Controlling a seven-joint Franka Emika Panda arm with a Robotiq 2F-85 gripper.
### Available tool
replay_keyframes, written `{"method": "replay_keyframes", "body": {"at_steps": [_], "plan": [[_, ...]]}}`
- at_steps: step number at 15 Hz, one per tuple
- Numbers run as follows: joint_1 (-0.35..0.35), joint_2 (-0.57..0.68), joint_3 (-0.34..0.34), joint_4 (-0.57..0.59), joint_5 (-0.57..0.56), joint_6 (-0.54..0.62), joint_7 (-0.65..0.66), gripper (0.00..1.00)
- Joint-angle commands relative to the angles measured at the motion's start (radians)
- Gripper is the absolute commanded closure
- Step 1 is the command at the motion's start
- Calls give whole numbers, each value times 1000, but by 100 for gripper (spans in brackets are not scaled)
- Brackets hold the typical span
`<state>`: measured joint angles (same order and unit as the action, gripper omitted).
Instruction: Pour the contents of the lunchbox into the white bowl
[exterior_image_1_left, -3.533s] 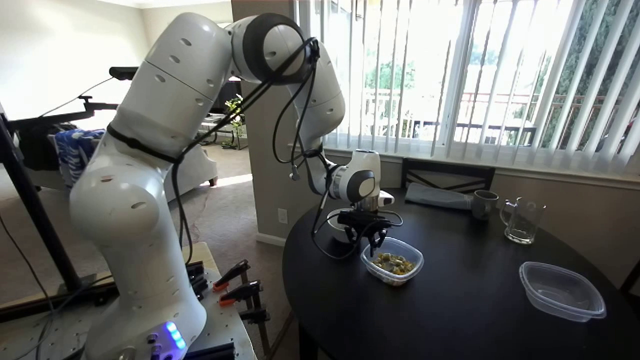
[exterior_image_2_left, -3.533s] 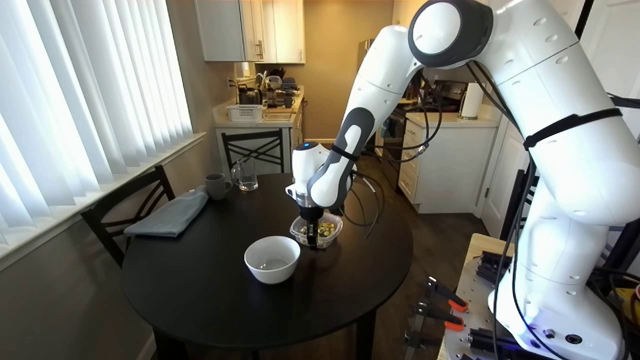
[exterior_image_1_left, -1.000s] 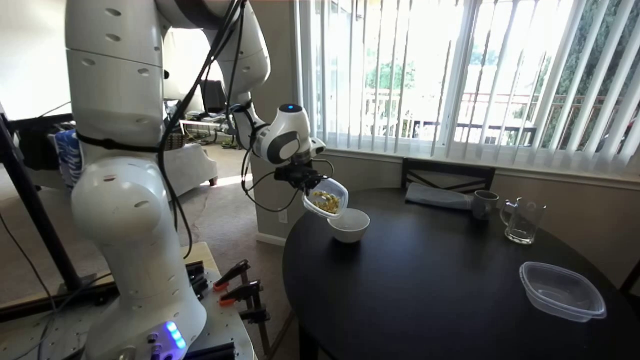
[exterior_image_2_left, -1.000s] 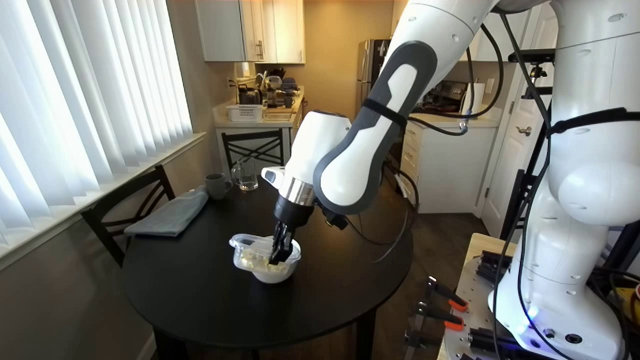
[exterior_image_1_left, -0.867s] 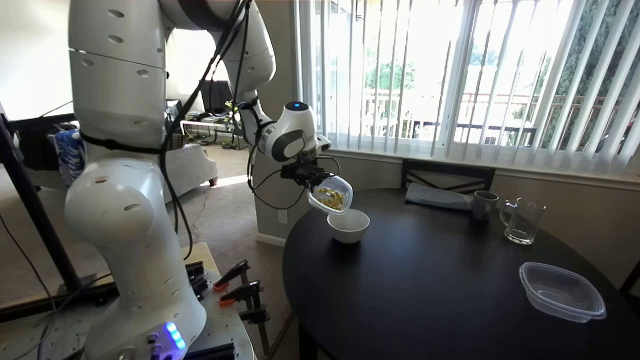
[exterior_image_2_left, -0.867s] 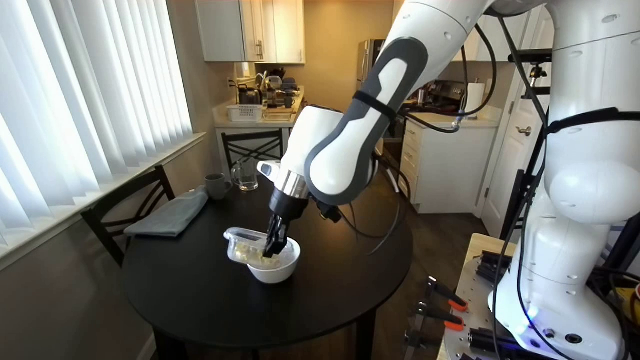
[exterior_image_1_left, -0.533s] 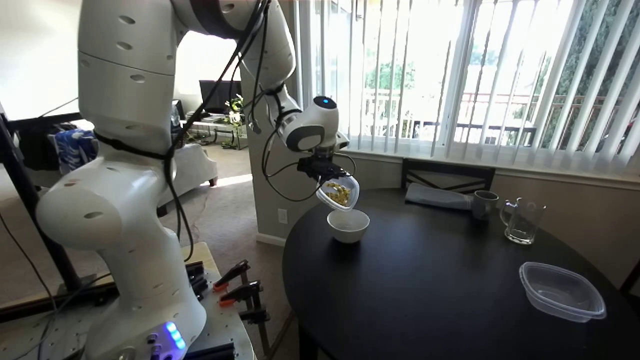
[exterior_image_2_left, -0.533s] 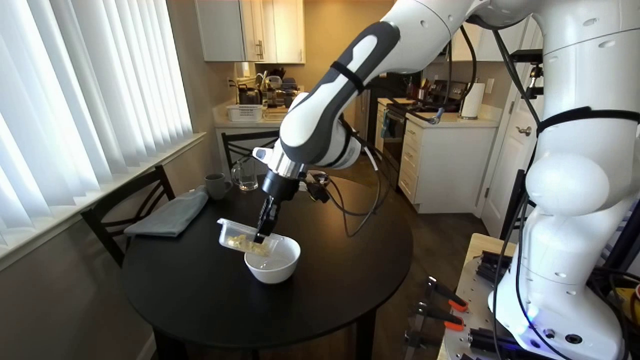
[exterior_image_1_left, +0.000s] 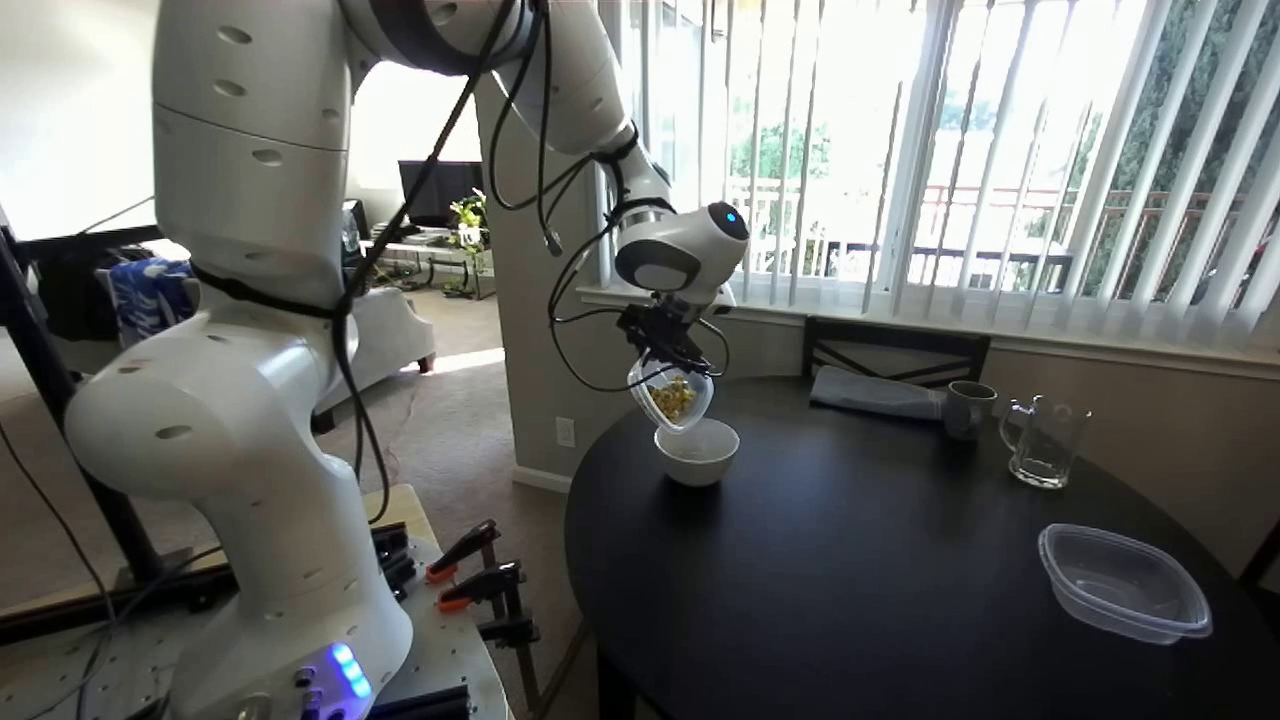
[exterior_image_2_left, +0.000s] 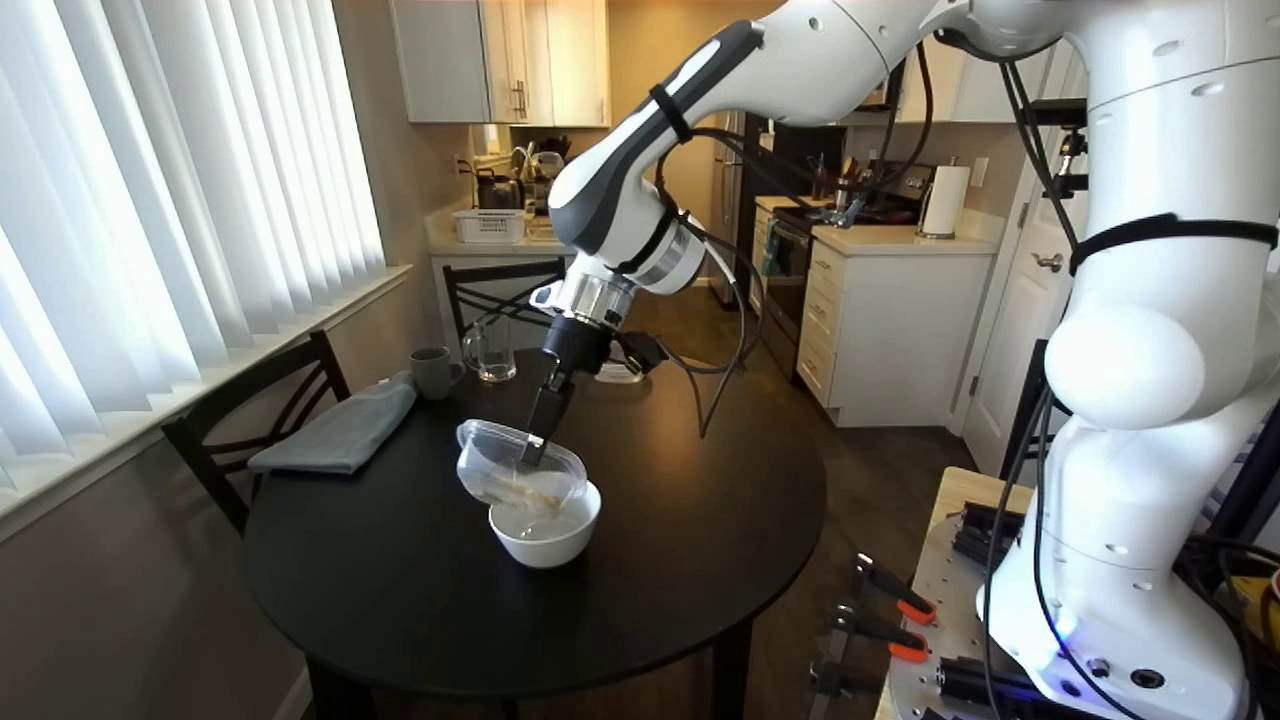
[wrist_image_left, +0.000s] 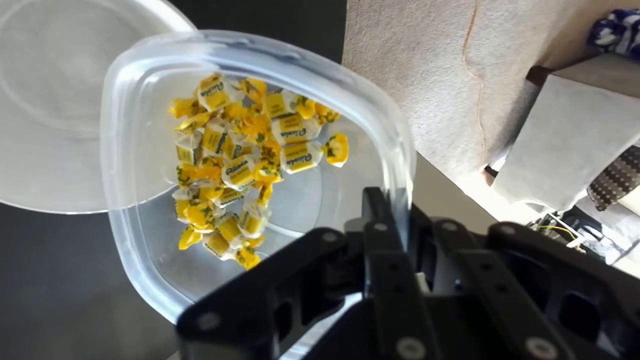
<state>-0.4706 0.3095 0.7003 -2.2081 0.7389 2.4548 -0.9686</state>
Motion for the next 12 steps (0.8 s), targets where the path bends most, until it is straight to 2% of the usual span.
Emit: {"method": "replay_keyframes", "body": {"at_steps": [1, 4, 6, 12], "plan": [[132, -54, -169, 17, 104, -137, -35, 94], [252, -62, -315, 38, 128, -234, -25, 94], [307, -61, -385, 53, 127, -294, -17, 94], [392, -47, -503, 94, 110, -432, -20, 94]]}}
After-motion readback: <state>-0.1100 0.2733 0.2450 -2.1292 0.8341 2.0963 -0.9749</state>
